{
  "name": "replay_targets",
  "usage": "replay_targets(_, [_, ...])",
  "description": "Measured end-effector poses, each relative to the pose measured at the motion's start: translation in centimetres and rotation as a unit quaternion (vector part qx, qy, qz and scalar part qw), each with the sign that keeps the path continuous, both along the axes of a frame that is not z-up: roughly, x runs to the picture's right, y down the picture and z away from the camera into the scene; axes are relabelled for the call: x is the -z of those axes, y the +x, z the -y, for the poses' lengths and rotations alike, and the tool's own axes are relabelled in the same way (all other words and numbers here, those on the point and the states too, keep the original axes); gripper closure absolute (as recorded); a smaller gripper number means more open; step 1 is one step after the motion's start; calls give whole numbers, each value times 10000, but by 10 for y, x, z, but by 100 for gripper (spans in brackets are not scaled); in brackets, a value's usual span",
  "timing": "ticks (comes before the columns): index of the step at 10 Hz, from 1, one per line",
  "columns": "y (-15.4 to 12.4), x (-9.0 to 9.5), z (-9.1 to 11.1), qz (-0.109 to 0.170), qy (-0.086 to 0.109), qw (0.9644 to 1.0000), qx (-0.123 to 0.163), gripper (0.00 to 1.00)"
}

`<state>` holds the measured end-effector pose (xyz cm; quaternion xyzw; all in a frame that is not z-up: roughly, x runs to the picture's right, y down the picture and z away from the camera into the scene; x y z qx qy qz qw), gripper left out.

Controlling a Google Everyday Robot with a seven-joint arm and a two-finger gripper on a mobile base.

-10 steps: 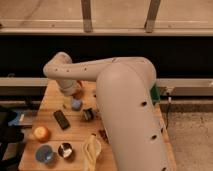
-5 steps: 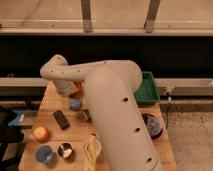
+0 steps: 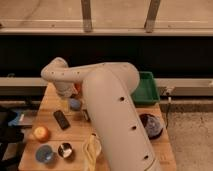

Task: Place sponge in plastic cup

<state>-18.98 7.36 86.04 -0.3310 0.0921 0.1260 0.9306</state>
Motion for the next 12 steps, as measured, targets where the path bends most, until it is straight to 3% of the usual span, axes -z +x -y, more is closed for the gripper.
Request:
replay_targets(5, [-22,-7,-13,201,-142,9997,34,20])
replay_targets(12, [-30,-21,-7,347,-212,9992,16,20])
